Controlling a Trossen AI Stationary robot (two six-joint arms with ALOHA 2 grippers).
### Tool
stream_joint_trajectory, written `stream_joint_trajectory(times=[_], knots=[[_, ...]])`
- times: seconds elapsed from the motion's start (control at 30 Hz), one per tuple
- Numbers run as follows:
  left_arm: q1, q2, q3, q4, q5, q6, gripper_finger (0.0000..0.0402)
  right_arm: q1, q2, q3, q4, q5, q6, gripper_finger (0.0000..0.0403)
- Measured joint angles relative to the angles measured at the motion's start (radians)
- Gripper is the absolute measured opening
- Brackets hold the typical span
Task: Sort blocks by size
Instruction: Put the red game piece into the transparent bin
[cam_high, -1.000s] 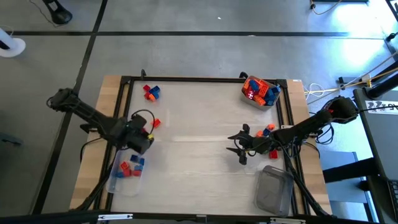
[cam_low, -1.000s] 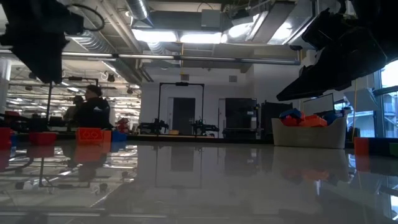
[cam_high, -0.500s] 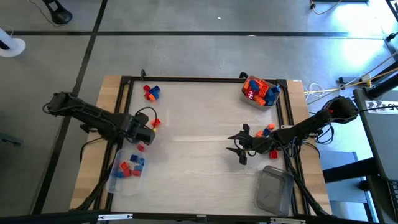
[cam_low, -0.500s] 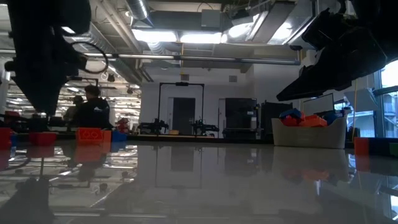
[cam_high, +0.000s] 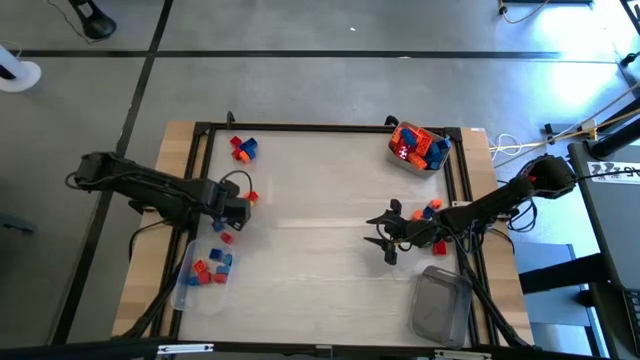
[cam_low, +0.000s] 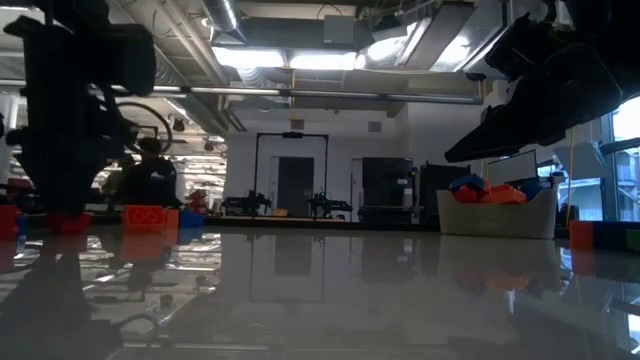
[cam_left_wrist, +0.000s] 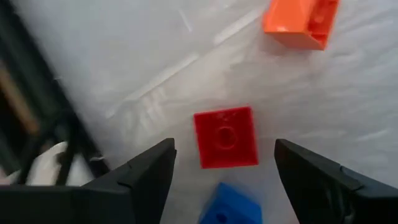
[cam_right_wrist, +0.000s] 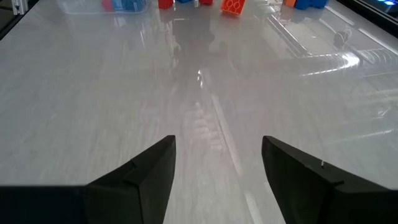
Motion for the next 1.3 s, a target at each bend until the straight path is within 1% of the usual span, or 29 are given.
stream_joint_trajectory(times=[0.23,0.47,0.57,0.83,0.93,1.03,1.13,1.3], knots=[[0.033,0.000,-0.049,0.087,0.005,0.042,0.0263,0.000,0.000,0.000,0.000,0.000,0.000,0.0237],[0.060,-0.002,-0.093,0.170,0.044,0.090,0.0261,0.000,0.000,0.000,-0.001,0.001,0.000,0.0237],[0.062,-0.002,-0.097,0.180,0.048,0.100,0.0244,0.000,0.000,0.000,-0.001,0.001,0.000,0.0237],[0.061,-0.002,-0.098,0.192,0.059,0.129,0.0155,0.000,0.000,0.000,-0.001,0.002,0.000,0.0237],[0.061,-0.002,-0.098,0.192,0.058,0.141,0.0132,0.000,0.000,0.000,-0.001,0.002,0.000,0.0237],[0.055,0.000,-0.091,0.189,0.055,0.140,0.0125,0.000,0.000,0.000,-0.001,0.002,0.000,0.0237],[0.033,0.003,-0.069,0.175,0.050,0.140,0.0130,0.000,0.000,0.000,-0.001,0.002,0.000,0.0237],[-0.011,0.002,-0.003,0.173,0.051,0.140,0.0131,0.000,0.000,0.000,-0.001,0.003,0.000,0.0237]])
